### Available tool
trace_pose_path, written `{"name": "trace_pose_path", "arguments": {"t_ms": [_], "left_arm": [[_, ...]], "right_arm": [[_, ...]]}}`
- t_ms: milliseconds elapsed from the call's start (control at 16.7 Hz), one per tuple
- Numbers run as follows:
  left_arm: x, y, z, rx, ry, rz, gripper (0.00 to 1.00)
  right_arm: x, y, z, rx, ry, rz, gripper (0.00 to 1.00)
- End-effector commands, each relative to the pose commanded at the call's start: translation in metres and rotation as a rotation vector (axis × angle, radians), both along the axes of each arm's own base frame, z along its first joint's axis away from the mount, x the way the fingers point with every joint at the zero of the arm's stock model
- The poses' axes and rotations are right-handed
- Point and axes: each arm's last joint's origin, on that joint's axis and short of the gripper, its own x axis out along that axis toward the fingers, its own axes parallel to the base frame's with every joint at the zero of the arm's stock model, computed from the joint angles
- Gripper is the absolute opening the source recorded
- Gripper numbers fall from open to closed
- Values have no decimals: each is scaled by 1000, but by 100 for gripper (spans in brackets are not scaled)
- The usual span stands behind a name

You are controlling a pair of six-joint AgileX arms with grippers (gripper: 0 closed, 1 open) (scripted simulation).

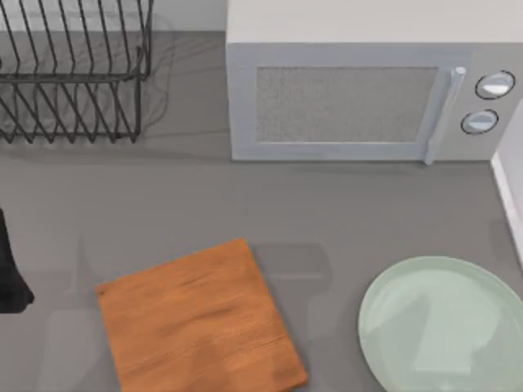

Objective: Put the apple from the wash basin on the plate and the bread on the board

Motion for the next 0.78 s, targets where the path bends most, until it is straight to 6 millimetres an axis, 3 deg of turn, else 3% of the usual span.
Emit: {"name": "trace_pose_path", "arguments": {"t_ms": [240, 480, 780], "left_arm": [[0, 0, 0, 0, 0, 0, 100], [0, 0, 0, 0, 0, 0, 100], [0, 0, 0, 0, 0, 0, 100]], "right_arm": [[65, -23, -3, 17, 340, -16, 100], [123, -49, -35, 61, 636, -15, 100], [161, -72, -74, 113, 853, -7, 100]]}}
